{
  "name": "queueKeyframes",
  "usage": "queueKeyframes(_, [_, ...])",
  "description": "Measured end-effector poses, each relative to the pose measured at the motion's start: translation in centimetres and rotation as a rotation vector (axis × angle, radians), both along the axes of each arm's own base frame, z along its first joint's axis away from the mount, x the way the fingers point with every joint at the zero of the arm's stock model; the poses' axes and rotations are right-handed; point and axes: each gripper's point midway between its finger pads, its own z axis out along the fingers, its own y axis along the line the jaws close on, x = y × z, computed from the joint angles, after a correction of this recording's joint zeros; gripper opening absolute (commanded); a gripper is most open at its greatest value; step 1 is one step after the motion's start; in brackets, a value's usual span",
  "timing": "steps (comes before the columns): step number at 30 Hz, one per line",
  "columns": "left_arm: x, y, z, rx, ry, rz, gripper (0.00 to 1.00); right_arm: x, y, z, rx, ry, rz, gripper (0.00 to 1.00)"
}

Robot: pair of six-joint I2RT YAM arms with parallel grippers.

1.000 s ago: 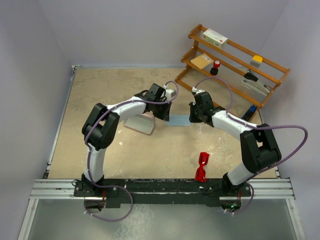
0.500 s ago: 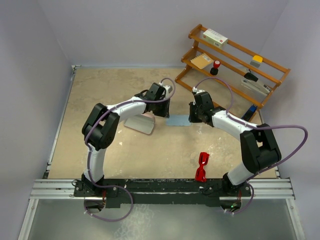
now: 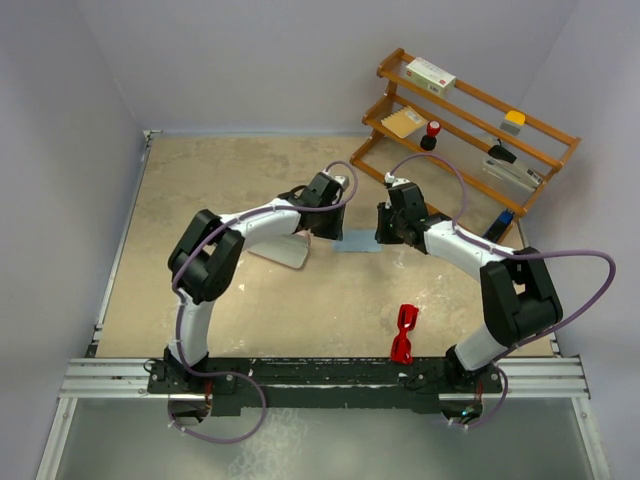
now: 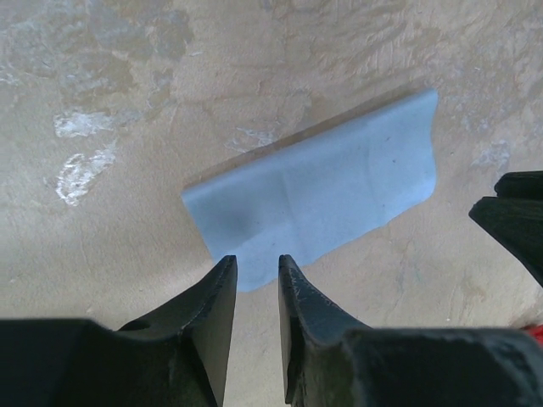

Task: Organize the sunglasses
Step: Adjust the sunglasses case at the center of the board.

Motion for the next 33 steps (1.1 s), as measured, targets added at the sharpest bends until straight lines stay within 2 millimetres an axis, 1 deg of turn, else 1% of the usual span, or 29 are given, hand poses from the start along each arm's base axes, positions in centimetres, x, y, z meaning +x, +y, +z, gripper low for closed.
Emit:
queueKeyframes(1, [-0.1, 0.0, 0.0, 0.006, -0.003, 0.001, 0.15, 0.0, 0.1, 0.0, 0.003, -0.001, 0.002, 0.23])
queueKeyframes(3, [-0.1, 0.2, 0.0, 0.022, -0.007, 0.008, 0.02, 0.0, 0.2, 0.0, 0.008, 0.000, 0.006, 0.23])
queueKeyframes(4, [-0.2, 0.3, 0.0, 0.029, -0.008, 0.011, 0.00, 0.0, 0.2, 0.1, 0.008, -0.001, 0.006, 0.23])
queueKeyframes(7, [-0.8, 0.4, 1.0, 0.041, -0.015, 0.006, 0.00, 0.0, 0.2, 0.1, 0.010, -0.003, 0.008, 0.23])
queueKeyframes(11, [-2.0, -0.1, 4.0, 0.026, -0.058, -0.014, 0.00, 0.1, 0.3, 0.1, 0.012, -0.005, 0.009, 0.23])
queueKeyframes(13, [-2.9, -0.3, 5.8, 0.011, -0.089, -0.028, 0.00, 0.1, 0.3, 0.1, 0.013, -0.005, 0.009, 0.23])
queueKeyframes(15, [-4.0, 0.0, 6.8, 0.001, -0.104, -0.038, 0.00, 0.1, 0.3, 0.1, 0.013, -0.005, 0.010, 0.23])
queueKeyframes(16, [-4.7, 0.3, 6.9, 0.002, -0.104, -0.042, 0.00, 0.1, 0.3, 0.1, 0.014, -0.005, 0.010, 0.23])
queueKeyframes(17, [-5.3, 0.7, 6.9, 0.005, -0.102, -0.045, 0.00, 0.1, 0.3, 0.1, 0.014, -0.004, 0.010, 0.23])
queueKeyframes(19, [-6.4, 1.9, 6.2, 0.025, -0.088, -0.044, 0.00, 0.0, 0.3, 0.1, 0.015, -0.003, 0.012, 0.23])
queueKeyframes(24, [-8.2, 4.4, 3.5, 0.107, -0.037, -0.038, 0.00, 0.0, 0.4, 0.1, 0.016, -0.002, 0.013, 0.23])
queueKeyframes(27, [-8.1, 5.1, 3.0, 0.132, -0.036, -0.035, 0.00, -0.1, 0.5, 0.1, 0.022, 0.001, 0.019, 0.23])
queueKeyframes(33, [-6.5, 6.1, 3.1, 0.128, -0.056, -0.006, 0.00, -0.1, 0.6, 0.1, 0.027, 0.003, 0.025, 0.23])
